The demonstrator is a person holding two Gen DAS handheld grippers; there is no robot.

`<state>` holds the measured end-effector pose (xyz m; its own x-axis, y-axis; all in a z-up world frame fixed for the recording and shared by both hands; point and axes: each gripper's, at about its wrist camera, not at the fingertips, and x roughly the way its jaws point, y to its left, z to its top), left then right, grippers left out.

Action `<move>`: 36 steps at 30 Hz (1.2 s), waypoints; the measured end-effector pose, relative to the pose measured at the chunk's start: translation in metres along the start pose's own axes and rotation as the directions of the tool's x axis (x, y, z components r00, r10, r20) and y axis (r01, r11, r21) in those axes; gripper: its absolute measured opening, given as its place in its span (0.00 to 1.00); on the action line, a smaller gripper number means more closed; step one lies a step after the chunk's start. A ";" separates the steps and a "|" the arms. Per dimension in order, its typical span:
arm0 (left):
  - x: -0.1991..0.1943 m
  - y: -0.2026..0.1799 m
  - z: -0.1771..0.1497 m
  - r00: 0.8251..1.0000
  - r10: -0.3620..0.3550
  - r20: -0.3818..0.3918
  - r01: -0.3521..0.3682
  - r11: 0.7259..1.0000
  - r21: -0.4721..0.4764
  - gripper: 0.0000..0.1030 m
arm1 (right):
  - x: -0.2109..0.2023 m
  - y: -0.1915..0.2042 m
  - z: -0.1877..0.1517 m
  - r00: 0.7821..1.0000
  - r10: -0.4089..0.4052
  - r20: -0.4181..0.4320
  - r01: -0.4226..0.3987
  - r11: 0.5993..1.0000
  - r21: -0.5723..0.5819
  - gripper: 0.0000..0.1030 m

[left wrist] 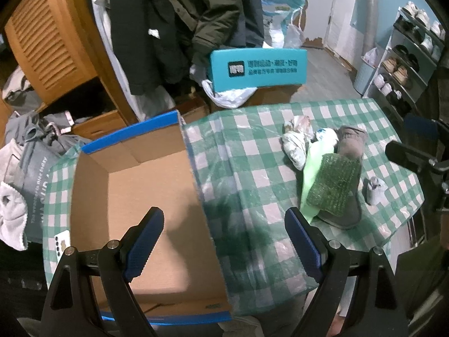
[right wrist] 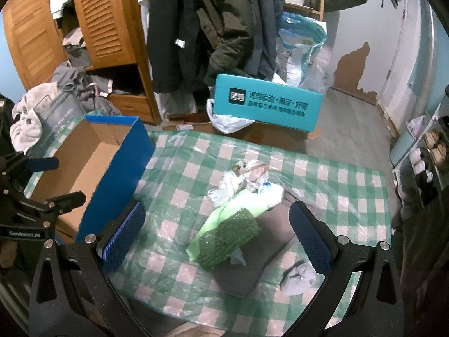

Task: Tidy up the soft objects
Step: 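Grasp the green glittery mitt with the left tool while the right tool grasps the small grey sock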

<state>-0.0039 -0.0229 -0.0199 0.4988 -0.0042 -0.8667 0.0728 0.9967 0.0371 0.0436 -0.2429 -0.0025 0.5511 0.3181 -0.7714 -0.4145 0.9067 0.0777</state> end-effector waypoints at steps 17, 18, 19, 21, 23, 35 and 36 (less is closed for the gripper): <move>0.024 -0.052 0.022 0.993 -0.082 -0.085 0.089 0.993 0.077 0.86 | -0.003 -0.072 -0.023 0.993 -0.105 -0.061 0.113 0.985 0.134 0.98; 0.028 -0.057 0.022 0.991 -0.094 -0.097 0.102 0.992 0.079 0.86 | -0.002 -0.078 -0.026 0.992 -0.110 -0.066 0.119 0.983 0.143 0.98; 0.032 -0.062 0.023 0.990 -0.097 -0.105 0.106 0.991 0.085 0.86 | -0.002 -0.083 -0.028 0.991 -0.114 -0.071 0.124 0.980 0.153 0.98; 0.037 -0.071 0.023 0.988 -0.096 -0.118 0.108 0.989 0.100 0.86 | 0.000 -0.093 -0.034 0.989 -0.123 -0.085 0.137 0.976 0.172 0.98; 0.044 -0.081 0.022 0.987 -0.093 -0.133 0.109 0.987 0.120 0.86 | 0.003 -0.100 -0.038 0.987 -0.128 -0.096 0.144 0.972 0.184 0.98; 0.081 -0.126 0.024 0.975 -0.088 -0.206 0.126 0.976 0.178 0.86 | 0.025 -0.135 -0.070 0.971 -0.140 -0.194 0.185 0.952 0.242 0.98; 0.085 -0.129 0.023 0.973 -0.086 -0.212 0.126 0.975 0.183 0.86 | 0.028 -0.137 -0.073 0.969 -0.138 -0.207 0.188 0.951 0.245 0.98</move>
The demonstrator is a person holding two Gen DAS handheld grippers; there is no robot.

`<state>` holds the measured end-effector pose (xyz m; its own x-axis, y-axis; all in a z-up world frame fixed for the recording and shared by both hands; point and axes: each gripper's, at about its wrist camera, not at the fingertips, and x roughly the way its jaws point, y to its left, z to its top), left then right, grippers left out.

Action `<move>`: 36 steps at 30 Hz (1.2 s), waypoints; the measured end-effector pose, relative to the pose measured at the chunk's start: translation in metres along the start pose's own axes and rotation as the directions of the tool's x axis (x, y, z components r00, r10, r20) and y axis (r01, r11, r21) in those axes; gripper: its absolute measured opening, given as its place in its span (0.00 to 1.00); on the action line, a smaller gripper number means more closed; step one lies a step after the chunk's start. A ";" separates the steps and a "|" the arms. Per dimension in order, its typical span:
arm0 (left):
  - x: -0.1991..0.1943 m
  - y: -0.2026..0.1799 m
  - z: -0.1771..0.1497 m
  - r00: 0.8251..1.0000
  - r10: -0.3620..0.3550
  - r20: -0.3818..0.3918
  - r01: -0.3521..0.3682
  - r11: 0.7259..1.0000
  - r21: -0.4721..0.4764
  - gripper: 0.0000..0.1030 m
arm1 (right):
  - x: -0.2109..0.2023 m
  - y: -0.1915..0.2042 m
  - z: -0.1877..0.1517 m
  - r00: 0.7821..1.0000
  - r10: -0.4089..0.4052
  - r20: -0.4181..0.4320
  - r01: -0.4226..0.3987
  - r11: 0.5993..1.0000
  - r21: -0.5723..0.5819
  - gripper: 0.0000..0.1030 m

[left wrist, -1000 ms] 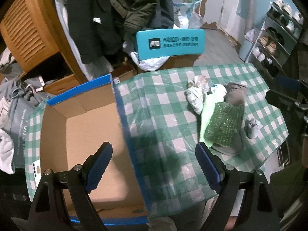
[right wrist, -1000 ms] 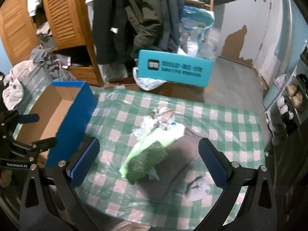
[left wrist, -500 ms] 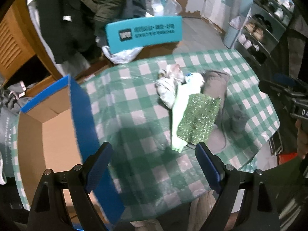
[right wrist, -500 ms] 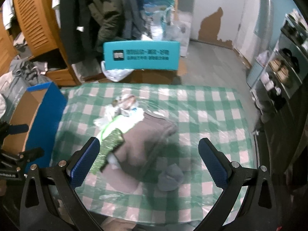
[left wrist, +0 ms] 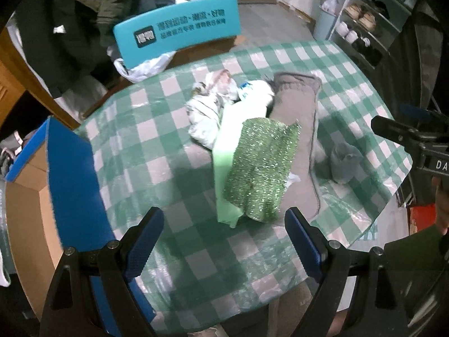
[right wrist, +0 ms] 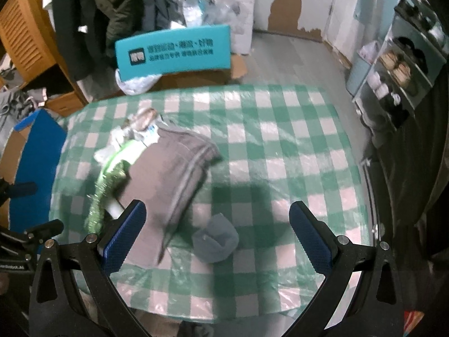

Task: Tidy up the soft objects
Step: 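Grasp the green glittery mitt with the left tool while the right tool grasps the small grey sock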

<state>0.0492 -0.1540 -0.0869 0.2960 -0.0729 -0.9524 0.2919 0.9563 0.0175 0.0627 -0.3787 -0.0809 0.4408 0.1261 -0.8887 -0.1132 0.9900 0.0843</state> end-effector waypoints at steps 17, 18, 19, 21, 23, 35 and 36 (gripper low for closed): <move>0.057 -0.033 0.014 0.996 0.050 -0.074 -0.046 0.998 0.052 0.86 | 0.044 -0.006 -0.020 0.991 -0.031 -0.130 0.028 0.999 -0.024 0.98; 0.060 -0.034 0.016 0.996 0.055 -0.073 -0.051 0.997 0.053 0.86 | 0.045 -0.005 -0.021 0.990 -0.031 -0.135 0.028 0.999 -0.025 0.98; 0.063 -0.035 0.019 0.996 0.055 -0.073 -0.052 0.997 0.052 0.86 | 0.048 -0.004 -0.022 0.990 -0.030 -0.141 0.027 0.999 -0.026 0.98; 0.069 -0.035 0.023 0.995 0.057 -0.078 -0.053 0.998 0.046 0.86 | 0.054 -0.004 -0.025 0.987 -0.031 -0.156 0.026 0.999 -0.032 0.98; 0.073 -0.034 0.027 0.996 0.046 -0.082 -0.043 0.998 0.036 0.86 | 0.061 -0.002 -0.027 0.984 -0.035 -0.175 0.029 0.999 -0.039 0.98; 0.075 -0.018 0.028 0.995 -0.073 -0.063 0.073 0.997 -0.008 0.65 | 0.086 0.003 -0.034 0.972 -0.055 -0.228 0.038 0.996 -0.077 0.98; 0.074 -0.017 0.027 0.994 -0.084 -0.066 0.083 0.996 -0.012 0.62 | 0.087 0.003 -0.035 0.971 -0.056 -0.231 0.038 0.996 -0.082 0.98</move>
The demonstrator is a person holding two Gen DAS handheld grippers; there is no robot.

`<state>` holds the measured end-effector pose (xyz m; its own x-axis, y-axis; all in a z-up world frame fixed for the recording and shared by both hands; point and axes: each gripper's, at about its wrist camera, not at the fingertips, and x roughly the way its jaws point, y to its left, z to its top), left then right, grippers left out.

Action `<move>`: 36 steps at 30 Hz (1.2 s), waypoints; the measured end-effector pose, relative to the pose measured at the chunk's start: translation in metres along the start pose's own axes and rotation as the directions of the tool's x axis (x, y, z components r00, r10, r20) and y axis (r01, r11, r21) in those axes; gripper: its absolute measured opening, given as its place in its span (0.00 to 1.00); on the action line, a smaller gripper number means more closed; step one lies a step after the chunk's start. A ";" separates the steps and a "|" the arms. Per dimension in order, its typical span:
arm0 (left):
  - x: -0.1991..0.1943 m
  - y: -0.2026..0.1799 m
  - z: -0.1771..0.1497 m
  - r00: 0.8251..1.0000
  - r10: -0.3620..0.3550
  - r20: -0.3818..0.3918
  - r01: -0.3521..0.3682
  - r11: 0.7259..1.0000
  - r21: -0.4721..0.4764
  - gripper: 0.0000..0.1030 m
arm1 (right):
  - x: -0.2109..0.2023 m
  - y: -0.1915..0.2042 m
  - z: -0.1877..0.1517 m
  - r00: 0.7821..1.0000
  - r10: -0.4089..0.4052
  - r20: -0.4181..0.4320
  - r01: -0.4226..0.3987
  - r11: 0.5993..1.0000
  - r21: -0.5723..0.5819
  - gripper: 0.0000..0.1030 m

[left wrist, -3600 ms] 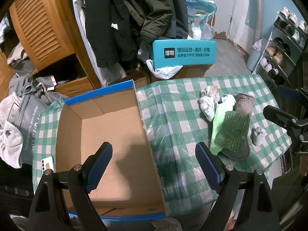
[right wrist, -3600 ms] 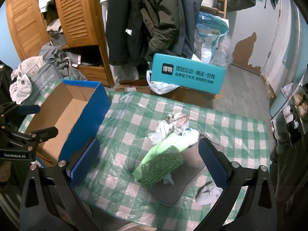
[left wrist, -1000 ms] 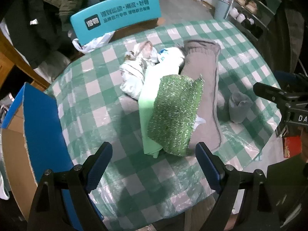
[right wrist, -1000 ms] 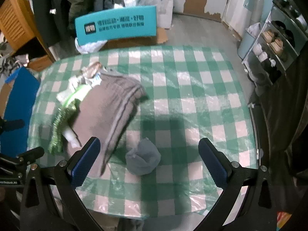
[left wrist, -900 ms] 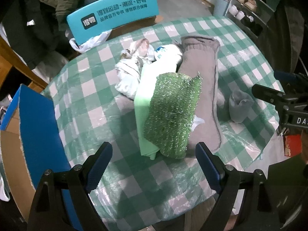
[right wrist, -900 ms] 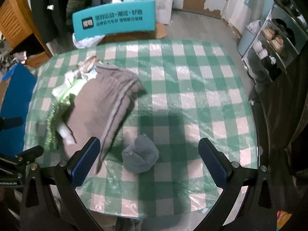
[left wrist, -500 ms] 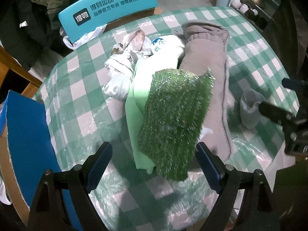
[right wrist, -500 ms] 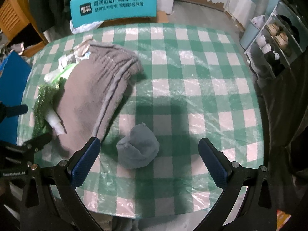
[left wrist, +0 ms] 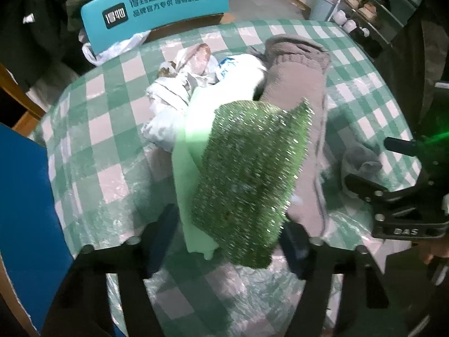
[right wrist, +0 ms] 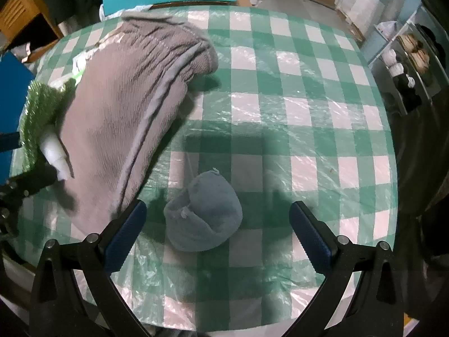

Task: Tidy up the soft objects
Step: 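Grasp the green glittery mitt with the left tool while the right tool grasps the small grey sock, then carry the green mitt and grey sock over the open cardboard box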

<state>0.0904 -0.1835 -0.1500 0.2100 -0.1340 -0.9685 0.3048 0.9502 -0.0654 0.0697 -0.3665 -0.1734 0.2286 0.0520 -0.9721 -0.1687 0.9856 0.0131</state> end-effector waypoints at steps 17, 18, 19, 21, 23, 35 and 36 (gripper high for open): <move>-0.019 0.006 -0.005 0.996 -0.089 0.020 0.089 0.996 -0.019 0.14 | 0.018 -0.006 -0.013 0.991 0.110 -0.072 -0.109 0.994 0.013 0.38; -0.020 0.007 -0.005 0.996 -0.085 0.026 0.086 0.996 -0.020 0.14 | 0.017 -0.008 -0.013 0.991 0.112 -0.072 -0.111 0.994 0.014 0.35; -0.022 0.008 -0.005 0.996 -0.086 0.031 0.087 0.996 -0.021 0.13 | 0.016 -0.008 -0.013 0.991 0.112 -0.071 -0.111 0.994 0.015 0.33; -0.027 0.010 -0.006 0.996 -0.084 0.040 0.085 0.996 -0.021 0.11 | 0.013 -0.009 -0.013 0.992 0.103 -0.067 -0.103 0.995 0.009 0.32; -0.031 0.012 -0.007 0.996 -0.079 0.051 0.080 0.997 -0.019 0.09 | 0.008 -0.007 -0.008 0.993 0.099 -0.059 -0.099 0.995 0.005 0.32; -0.054 0.016 -0.012 0.993 -0.008 0.116 0.009 1.000 -0.010 0.08 | -0.030 0.001 -0.003 0.994 0.105 0.016 -0.105 0.994 -0.018 0.31; -0.056 0.016 -0.013 0.992 0.000 0.123 0.001 1.000 -0.008 0.08 | -0.034 0.002 -0.003 0.994 0.105 0.025 -0.104 0.994 -0.022 0.31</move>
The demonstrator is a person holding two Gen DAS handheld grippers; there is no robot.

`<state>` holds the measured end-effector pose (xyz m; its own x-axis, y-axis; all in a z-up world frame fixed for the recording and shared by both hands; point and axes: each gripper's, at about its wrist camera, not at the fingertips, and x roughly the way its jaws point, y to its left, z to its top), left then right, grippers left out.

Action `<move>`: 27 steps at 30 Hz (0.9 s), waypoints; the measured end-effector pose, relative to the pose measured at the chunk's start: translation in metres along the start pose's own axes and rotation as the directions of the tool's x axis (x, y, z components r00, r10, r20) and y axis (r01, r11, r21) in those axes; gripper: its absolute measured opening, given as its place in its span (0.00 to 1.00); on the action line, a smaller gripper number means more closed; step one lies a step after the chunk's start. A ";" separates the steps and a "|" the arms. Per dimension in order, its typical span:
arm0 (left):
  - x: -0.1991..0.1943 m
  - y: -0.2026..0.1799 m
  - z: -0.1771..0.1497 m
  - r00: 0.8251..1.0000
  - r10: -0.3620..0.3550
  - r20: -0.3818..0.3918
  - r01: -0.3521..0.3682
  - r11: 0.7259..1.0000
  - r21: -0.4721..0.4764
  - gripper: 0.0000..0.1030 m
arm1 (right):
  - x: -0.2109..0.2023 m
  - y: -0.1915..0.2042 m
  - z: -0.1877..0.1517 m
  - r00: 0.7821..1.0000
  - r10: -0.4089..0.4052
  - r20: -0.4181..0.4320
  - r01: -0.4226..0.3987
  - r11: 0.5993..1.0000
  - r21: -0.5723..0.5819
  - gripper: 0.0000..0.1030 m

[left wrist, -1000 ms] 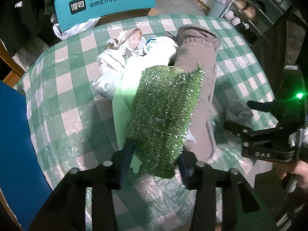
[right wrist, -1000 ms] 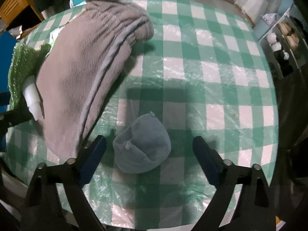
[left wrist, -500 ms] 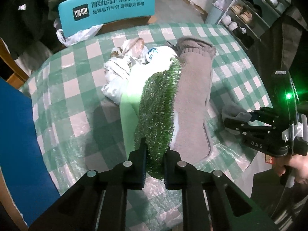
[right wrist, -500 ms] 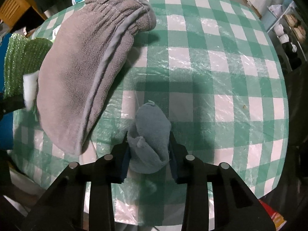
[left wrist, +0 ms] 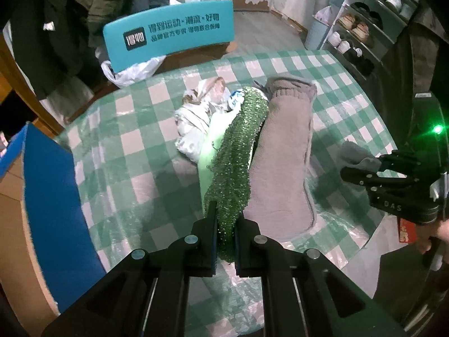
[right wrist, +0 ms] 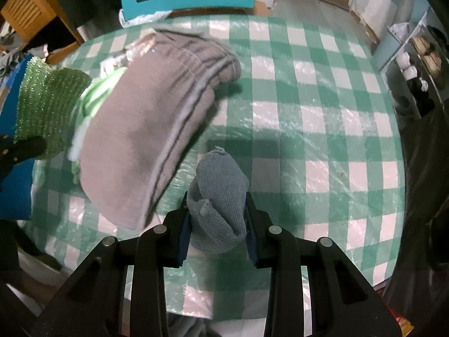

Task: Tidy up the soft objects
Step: 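Carry the green mitt and grey sock over the open cardboard box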

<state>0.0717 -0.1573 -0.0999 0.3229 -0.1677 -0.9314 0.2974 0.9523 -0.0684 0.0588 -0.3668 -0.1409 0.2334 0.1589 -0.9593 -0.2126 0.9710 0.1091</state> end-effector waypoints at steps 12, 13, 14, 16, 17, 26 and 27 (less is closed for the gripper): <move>-0.030 0.006 -0.007 0.995 0.072 0.068 -0.074 0.997 0.027 0.08 | -0.030 0.021 0.016 0.996 -0.015 0.091 0.020 0.998 -0.054 0.31; -0.032 0.007 -0.008 0.995 0.074 0.071 -0.076 0.997 0.028 0.08 | -0.031 0.024 0.017 0.995 -0.016 0.096 0.021 0.998 -0.058 0.31; -0.034 0.007 -0.009 0.994 0.079 0.075 -0.082 0.996 0.029 0.08 | -0.035 0.027 0.018 0.995 -0.016 0.102 0.022 0.998 -0.062 0.31; -0.039 0.009 -0.010 0.992 0.087 0.086 -0.090 0.995 0.030 0.08 | -0.041 0.032 0.020 0.994 -0.012 0.113 0.019 0.998 -0.066 0.31; -0.042 0.010 -0.011 0.992 0.090 0.090 -0.093 0.995 0.031 0.08 | -0.044 0.036 0.021 0.993 -0.008 0.120 0.017 0.997 -0.071 0.31; -0.065 0.025 -0.021 0.984 0.125 0.129 -0.130 0.991 0.025 0.08 | -0.065 0.061 0.025 0.987 0.017 0.162 0.001 0.993 -0.114 0.31; -0.069 0.027 -0.022 0.983 0.129 0.134 -0.133 0.991 0.023 0.08 | -0.068 0.064 0.025 0.986 0.018 0.166 0.002 0.993 -0.120 0.31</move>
<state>0.0373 -0.1147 -0.0460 0.4758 -0.0764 -0.8762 0.2723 0.9601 0.0641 0.0534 -0.3105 -0.0624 0.3841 0.2042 -0.9004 -0.3245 0.9429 0.0754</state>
